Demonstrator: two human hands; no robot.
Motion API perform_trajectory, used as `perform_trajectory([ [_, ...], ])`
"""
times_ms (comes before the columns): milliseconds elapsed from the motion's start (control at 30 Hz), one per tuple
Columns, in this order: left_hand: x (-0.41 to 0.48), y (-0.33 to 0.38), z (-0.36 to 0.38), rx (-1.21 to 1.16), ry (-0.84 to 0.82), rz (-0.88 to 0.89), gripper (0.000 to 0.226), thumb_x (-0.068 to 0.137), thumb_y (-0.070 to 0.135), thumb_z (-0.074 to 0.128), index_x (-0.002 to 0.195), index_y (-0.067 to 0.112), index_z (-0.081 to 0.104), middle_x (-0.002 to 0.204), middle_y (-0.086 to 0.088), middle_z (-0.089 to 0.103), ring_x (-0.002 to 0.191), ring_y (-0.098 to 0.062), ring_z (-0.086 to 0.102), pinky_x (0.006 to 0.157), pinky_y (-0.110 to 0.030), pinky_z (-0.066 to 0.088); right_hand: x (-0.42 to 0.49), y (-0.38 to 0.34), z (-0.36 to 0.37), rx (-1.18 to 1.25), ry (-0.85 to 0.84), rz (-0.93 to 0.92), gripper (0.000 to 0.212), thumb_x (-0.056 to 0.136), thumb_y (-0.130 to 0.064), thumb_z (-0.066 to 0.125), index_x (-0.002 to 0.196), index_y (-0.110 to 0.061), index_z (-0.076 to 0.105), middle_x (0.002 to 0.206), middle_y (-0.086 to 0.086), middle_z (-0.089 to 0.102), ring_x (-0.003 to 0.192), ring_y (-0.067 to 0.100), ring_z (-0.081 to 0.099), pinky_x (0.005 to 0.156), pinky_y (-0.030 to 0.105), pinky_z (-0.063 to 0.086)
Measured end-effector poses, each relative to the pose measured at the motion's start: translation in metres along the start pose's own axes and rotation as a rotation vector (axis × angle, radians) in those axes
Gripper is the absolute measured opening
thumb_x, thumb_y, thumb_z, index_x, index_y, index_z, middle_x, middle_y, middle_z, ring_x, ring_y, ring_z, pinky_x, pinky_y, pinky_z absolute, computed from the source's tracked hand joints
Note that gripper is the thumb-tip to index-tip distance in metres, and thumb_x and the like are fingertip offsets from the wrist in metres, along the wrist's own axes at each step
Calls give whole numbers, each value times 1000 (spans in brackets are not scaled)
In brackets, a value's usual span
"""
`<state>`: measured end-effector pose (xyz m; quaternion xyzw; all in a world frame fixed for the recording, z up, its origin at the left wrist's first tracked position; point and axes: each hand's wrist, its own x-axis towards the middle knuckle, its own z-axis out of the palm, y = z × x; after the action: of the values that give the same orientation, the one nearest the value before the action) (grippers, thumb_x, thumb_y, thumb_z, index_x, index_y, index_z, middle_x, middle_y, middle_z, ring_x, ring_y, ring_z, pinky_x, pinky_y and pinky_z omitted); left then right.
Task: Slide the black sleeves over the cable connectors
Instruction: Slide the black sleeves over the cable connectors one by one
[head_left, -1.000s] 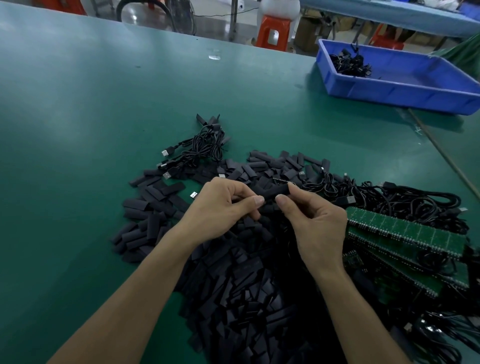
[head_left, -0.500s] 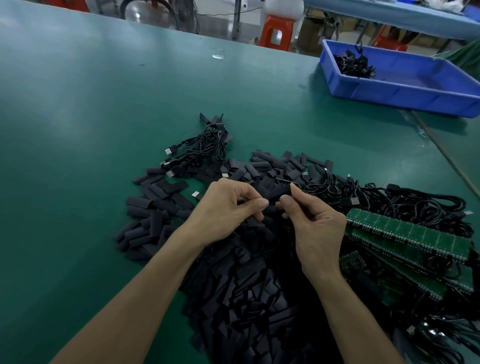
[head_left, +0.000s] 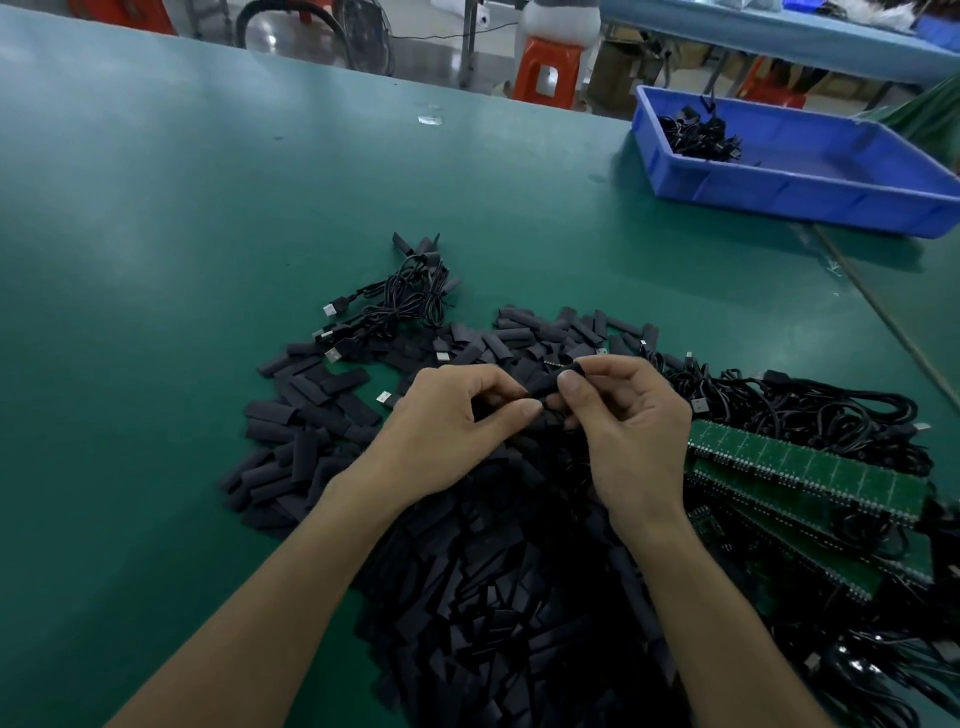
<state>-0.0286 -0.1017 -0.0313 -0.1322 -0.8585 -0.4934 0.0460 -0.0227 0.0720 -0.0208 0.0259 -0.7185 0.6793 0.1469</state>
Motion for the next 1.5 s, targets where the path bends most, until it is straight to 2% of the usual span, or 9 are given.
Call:
perform_trajectory([
  [233, 5, -2, -15, 230, 57, 96, 13, 99, 32, 61, 103, 25, 70, 98, 14, 64, 93, -11, 61, 82, -43, 53, 10, -9, -4, -57, 13, 11, 11, 93, -9, 69, 94, -19, 64, 79, -2, 75, 73, 14, 74, 63, 20, 55],
  [400, 29, 0, -33, 158, 416, -31, 15, 98, 28, 63, 99, 17, 74, 85, 17, 64, 78, 2, 59, 75, -11, 44, 27, -20, -16, -595, -20, -220, 16, 93, -17, 70, 107, -23, 70, 91, -18, 68, 90, 2, 66, 85, 19, 53],
  [500, 56, -4, -41, 211, 502, -120, 25, 101, 27, 60, 102, 8, 75, 87, 4, 69, 82, -13, 61, 80, -25, 46, 36, -24, -16, -1004, -216, -263, 28, 94, -27, 68, 121, -21, 69, 118, -3, 69, 118, 19, 56, 105, 38, 43],
  [600, 84, -13, -45, 277, 490, -216, 30, 104, 26, 56, 108, 1, 72, 98, -11, 70, 93, -26, 61, 86, -37, 48, 41, -26, -11, -1114, -343, -212, 26, 98, -30, 61, 122, -24, 69, 122, -3, 69, 117, 20, 59, 106, 42, 42],
  [767, 109, -22, -47, 472, 271, -423, 38, 102, 36, 54, 108, -2, 56, 125, -25, 53, 117, -40, 48, 98, -48, 42, 47, -17, -8, -1018, -359, -109, 20, 103, -24, 53, 111, -18, 71, 107, 0, 73, 99, 21, 65, 90, 42, 51],
  [867, 99, -18, -40, 513, 258, -350, 45, 99, 32, 61, 135, 6, 53, 143, -17, 44, 132, -36, 37, 106, -43, 35, 52, -10, -12, -819, -274, -54, 14, 103, -20, 53, 101, -18, 67, 90, -8, 66, 85, 7, 62, 75, 19, 48],
  [967, 80, -6, -25, 317, 324, -85, 25, 96, 25, 65, 119, 17, 68, 119, -3, 64, 113, -16, 56, 97, -24, 40, 54, -8, -16, -636, -190, -29, 11, 101, -20, 59, 93, -26, 64, 84, -19, 62, 79, -8, 59, 66, 4, 41],
  [1067, 62, 8, -1, -87, 139, -11, 4, 94, 27, 70, 91, 29, 68, 87, 12, 70, 76, 4, 61, 75, -13, 48, 53, -5, -19, -503, -164, -10, 16, 98, -20, 62, 88, -33, 63, 88, -13, 68, 85, 2, 64, 76, 15, 49],
  [1500, 40, 4, 46, -733, -1, -201, 14, 92, 8, 70, 82, 14, 63, 66, 10, 61, 61, -2, 56, 60, -17, 49, 49, -3, -20, -183, -263, 116, 16, 97, -7, 63, 87, -20, 65, 81, -4, 68, 73, 0, 63, 69, 16, 52],
])
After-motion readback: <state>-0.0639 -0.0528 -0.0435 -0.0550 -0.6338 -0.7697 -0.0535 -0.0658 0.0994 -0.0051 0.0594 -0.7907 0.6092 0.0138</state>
